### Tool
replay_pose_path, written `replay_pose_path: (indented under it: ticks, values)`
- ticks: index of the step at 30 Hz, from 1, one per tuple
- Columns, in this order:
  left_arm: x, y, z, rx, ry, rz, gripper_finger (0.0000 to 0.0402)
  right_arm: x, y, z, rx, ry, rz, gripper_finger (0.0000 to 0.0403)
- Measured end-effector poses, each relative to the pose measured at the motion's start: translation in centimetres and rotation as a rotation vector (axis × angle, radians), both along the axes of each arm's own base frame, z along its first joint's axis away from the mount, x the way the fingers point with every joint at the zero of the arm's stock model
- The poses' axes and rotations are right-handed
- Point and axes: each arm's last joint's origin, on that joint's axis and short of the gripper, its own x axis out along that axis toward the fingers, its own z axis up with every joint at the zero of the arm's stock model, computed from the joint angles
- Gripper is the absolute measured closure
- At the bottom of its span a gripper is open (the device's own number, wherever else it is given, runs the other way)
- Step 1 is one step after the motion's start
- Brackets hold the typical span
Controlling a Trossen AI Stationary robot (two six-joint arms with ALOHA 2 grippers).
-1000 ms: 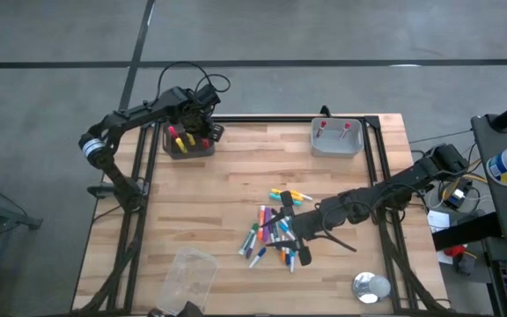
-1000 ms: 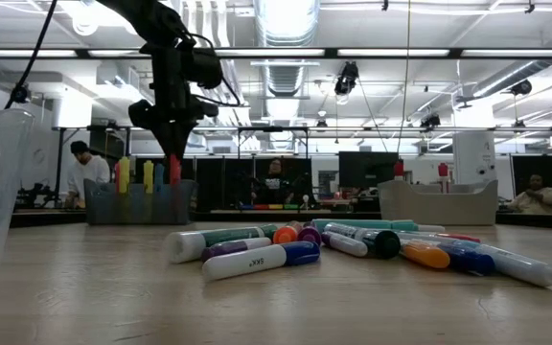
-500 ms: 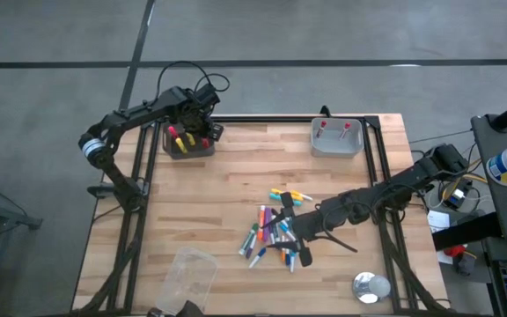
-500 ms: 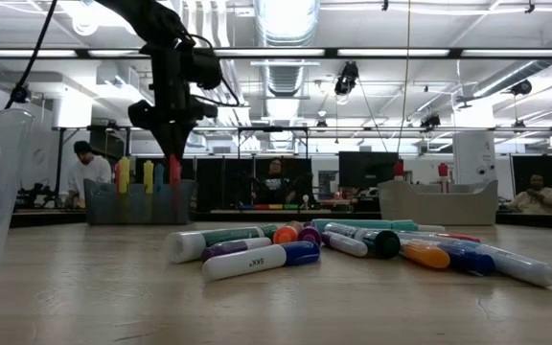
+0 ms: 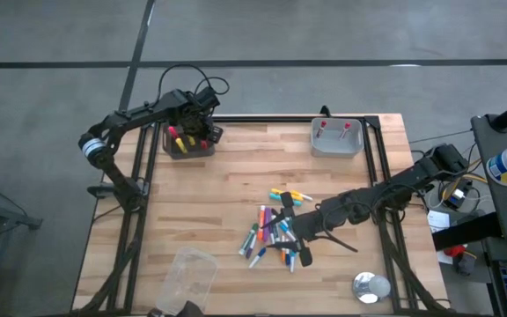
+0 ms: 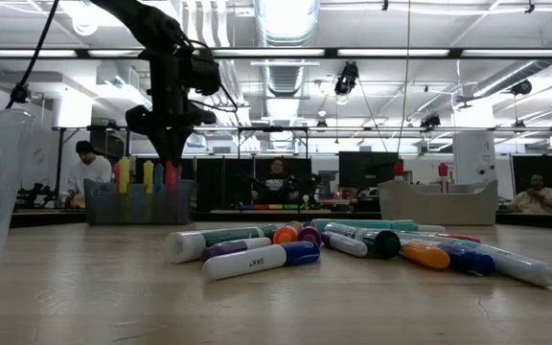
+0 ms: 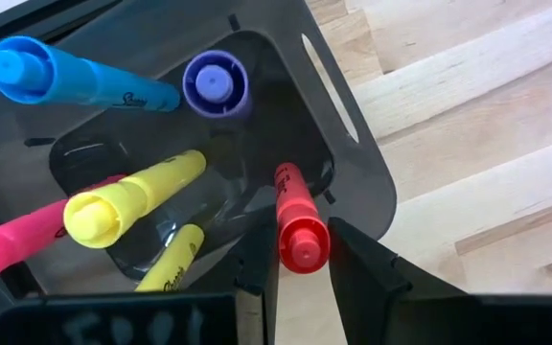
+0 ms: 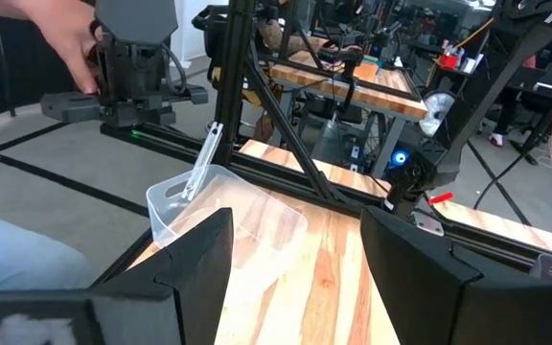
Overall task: Pick & Place Markers
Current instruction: Put the red highlighter pen into the black bin
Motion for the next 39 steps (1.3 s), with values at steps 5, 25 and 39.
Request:
replay_pose_path:
  ticks: [5,25,39]
  values:
    - [0.08,0.07,-0.07,0.002,-0.002,0.000,0.0326,0.00,0.00,0.00,0.000,0.000,0.000,0.0177]
    - [-0.02,-0.03,-0.11,-0.017,-0.003,0.039,0.0325,0.00,0.00,0.00,0.001,0.000,0.000,0.0177]
    - [-0.09,-0.10,-0.17,-0.025,0.004,0.037,0.0283,0.00,0.00,0.00,0.004,0.001,-0.001,0.0177]
